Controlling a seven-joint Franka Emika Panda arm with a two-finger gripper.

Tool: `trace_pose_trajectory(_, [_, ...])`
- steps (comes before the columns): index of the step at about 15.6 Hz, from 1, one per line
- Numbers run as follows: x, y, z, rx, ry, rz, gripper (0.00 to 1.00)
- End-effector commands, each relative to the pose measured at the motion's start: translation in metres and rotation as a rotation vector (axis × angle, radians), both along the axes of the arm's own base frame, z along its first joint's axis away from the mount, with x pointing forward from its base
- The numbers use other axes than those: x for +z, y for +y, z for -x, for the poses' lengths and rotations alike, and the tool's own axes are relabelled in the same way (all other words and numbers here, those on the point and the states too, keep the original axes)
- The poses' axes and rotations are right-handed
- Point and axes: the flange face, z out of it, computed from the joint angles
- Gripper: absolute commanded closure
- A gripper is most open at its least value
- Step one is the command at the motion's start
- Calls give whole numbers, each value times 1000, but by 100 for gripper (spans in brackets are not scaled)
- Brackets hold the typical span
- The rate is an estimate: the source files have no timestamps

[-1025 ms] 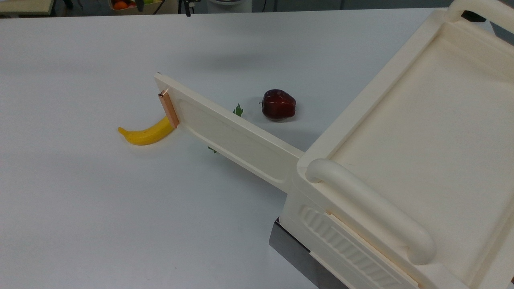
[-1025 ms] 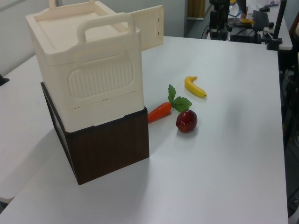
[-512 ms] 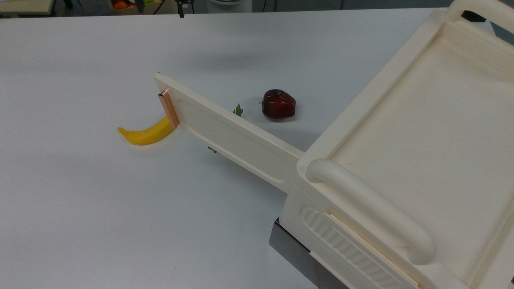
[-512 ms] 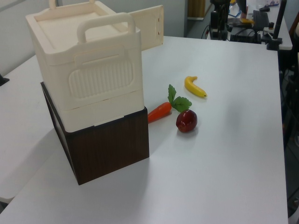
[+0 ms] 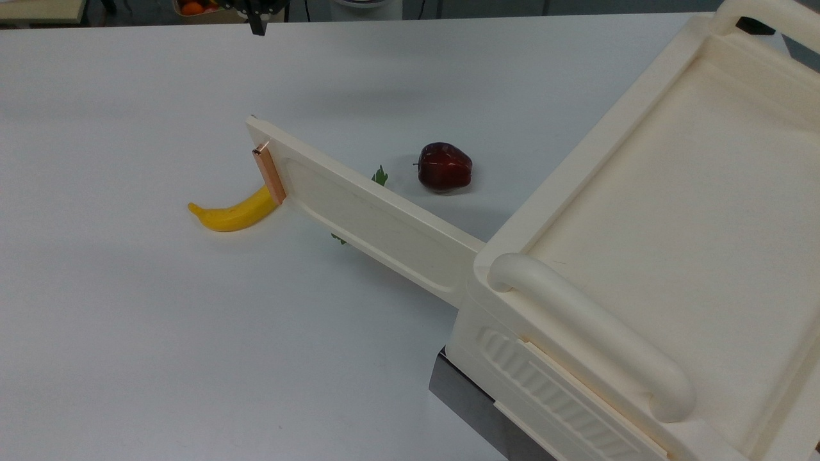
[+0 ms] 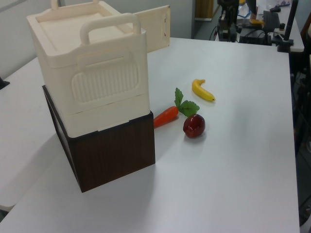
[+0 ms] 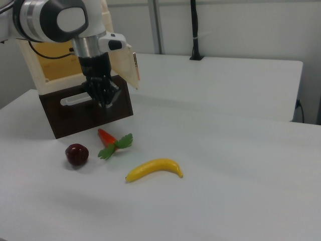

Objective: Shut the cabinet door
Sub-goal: 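Lower the gripper to the outer edge of the open wooden door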

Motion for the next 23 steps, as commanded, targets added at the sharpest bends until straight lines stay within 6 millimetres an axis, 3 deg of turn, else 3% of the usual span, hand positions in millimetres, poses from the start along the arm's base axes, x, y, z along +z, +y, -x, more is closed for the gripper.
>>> trace_pose_trajectory(1, [17, -4, -8, -16, -88, 5, 100])
trace_pose_trajectory(2, [21, -6, -16, -14, -115, 6, 100])
trace_pose_trajectory(7, [77, -2, -38, -15, -378, -34, 100])
trace_pose_trajectory(13, [103, 2, -72, -118, -740, -95, 100])
trace_pose_trajectory(18, [95, 13, -92, -117, -861, -114, 100])
trace_pose_trajectory(23, [65, 62, -116, -100, -886, -169, 100])
